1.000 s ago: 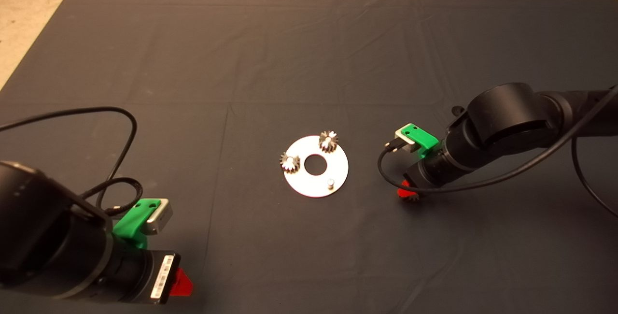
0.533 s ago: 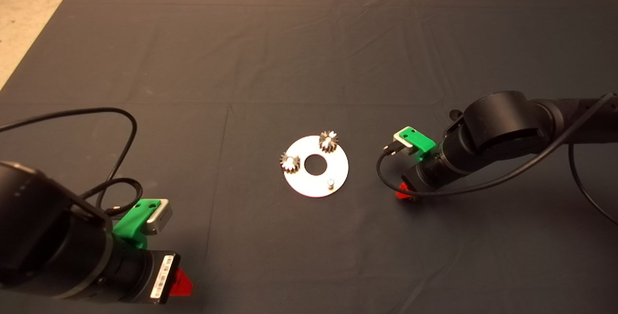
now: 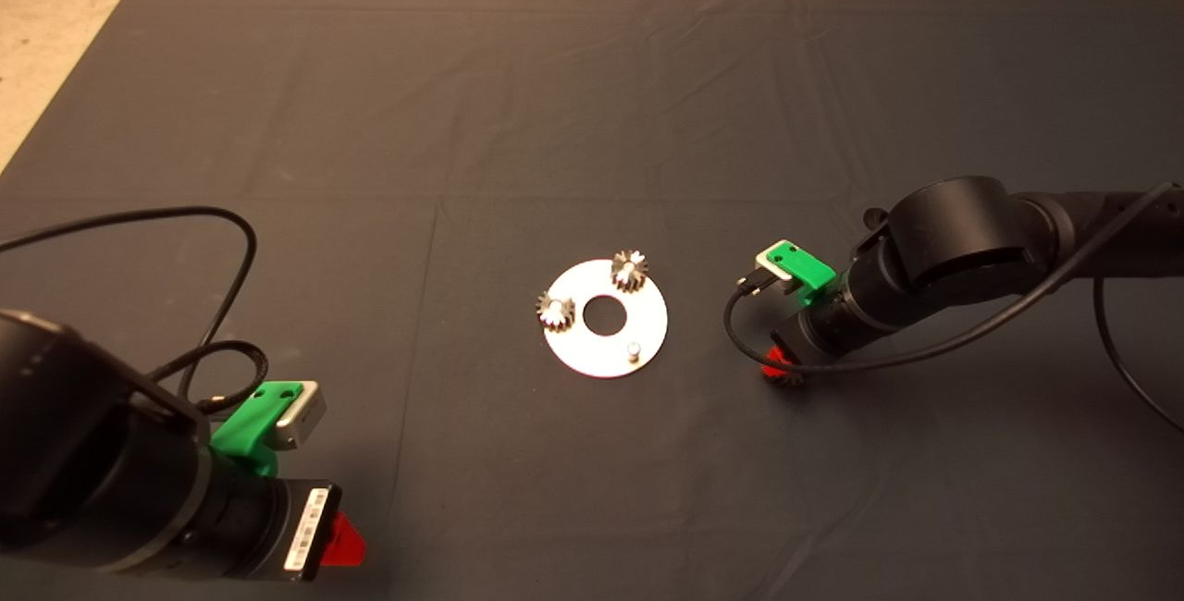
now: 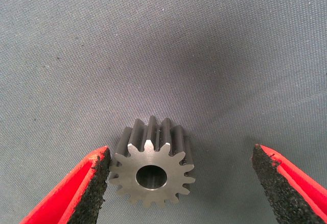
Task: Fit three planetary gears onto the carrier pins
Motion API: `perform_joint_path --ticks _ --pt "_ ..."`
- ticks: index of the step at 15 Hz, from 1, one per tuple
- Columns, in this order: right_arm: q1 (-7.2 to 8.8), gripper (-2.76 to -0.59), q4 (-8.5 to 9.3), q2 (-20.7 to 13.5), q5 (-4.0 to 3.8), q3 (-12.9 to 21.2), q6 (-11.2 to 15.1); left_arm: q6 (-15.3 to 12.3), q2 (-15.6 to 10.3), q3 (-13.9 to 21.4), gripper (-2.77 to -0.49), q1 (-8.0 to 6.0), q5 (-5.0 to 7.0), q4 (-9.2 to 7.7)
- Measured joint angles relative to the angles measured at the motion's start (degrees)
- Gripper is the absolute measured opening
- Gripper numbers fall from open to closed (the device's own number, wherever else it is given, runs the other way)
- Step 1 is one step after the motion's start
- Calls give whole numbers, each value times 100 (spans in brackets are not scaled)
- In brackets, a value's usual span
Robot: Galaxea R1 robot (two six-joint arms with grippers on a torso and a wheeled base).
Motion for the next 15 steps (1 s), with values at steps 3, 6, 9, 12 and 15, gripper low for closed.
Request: perform_joint_path --ticks 3,6,9,12,15 --pt "-69 -133 -26 0 -5 -6 -13 2 0 0 -122 0 0 0" --pt "-90 -137 -37 0 -3 -6 -16 18 0 0 -122 0 0 0" --pt "-116 -140 -41 0 0 -6 -16 22 0 0 -122 2 0 0" --pt "-122 -151 -41 2 12 -6 -16 29 0 0 -122 83 0 -2" --pt "-124 -160 -41 2 21 -6 -16 42 -25 0 -122 129 0 0"
